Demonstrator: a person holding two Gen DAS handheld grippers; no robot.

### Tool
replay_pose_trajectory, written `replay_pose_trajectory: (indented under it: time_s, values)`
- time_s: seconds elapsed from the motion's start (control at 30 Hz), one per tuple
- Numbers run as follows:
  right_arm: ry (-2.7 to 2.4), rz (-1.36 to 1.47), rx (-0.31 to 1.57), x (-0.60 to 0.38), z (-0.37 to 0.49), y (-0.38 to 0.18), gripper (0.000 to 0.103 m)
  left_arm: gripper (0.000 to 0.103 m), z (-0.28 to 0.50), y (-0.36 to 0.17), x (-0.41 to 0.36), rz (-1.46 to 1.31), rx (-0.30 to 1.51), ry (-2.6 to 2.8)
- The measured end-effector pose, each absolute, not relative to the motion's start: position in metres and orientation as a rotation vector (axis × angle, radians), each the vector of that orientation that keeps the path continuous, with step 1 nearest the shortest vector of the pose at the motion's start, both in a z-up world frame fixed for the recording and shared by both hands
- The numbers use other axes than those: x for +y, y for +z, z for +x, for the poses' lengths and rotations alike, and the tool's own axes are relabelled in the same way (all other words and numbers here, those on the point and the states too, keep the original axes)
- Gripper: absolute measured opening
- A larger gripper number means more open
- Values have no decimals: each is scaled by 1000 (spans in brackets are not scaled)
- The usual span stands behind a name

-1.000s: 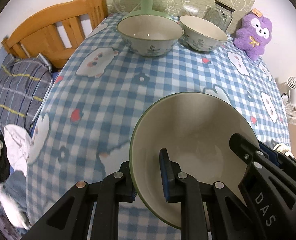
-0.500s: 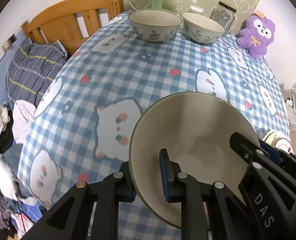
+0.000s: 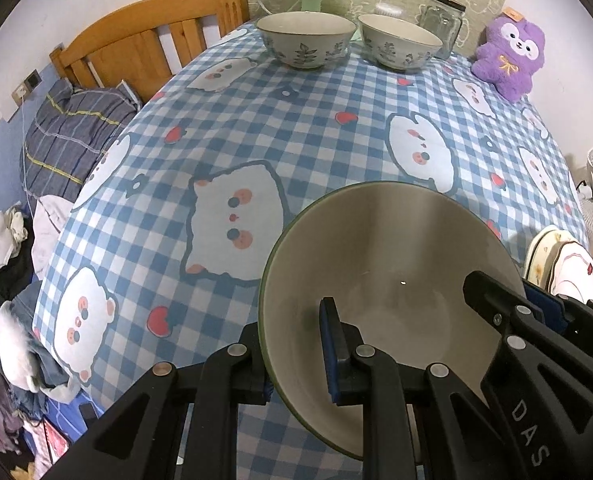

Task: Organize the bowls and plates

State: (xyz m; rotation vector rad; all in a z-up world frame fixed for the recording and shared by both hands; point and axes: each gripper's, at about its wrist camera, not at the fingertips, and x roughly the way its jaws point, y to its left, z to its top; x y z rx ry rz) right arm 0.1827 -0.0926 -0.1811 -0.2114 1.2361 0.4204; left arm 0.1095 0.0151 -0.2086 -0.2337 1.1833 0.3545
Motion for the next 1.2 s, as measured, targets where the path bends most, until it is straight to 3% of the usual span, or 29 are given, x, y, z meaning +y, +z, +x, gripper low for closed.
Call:
replay_pose_trajectory:
  time_s: [0.17,0.23,0.33,0.4,0.47,0.5,0.63,1.2]
  values:
    - [389,-169,1259,-95,183,-183,24,17,111,-208,14,-219,1176,338]
    - [376,-146,1269,-96,183,-183,24,23,112,-208,14,-213,1176,324]
    - [350,-125,1277,-96,184,-184,25,41,115,-207,12,-183,1175,297]
    - [305,-102,1279,-99,185,-184,33,55,117,-203,12,-162,1165,277]
    - [276,-92,1267,-101,185,-183,48,61,118,-200,15,-147,1154,282]
    - [253,-91,1260,-101,186,-182,51,64,119,-199,18,-153,1153,278]
    - [214,-29,1260,-105,192,-177,60,67,125,-194,32,-183,1160,253]
    - [121,57,1138,-74,210,-110,60,71,163,-134,72,-123,1074,119]
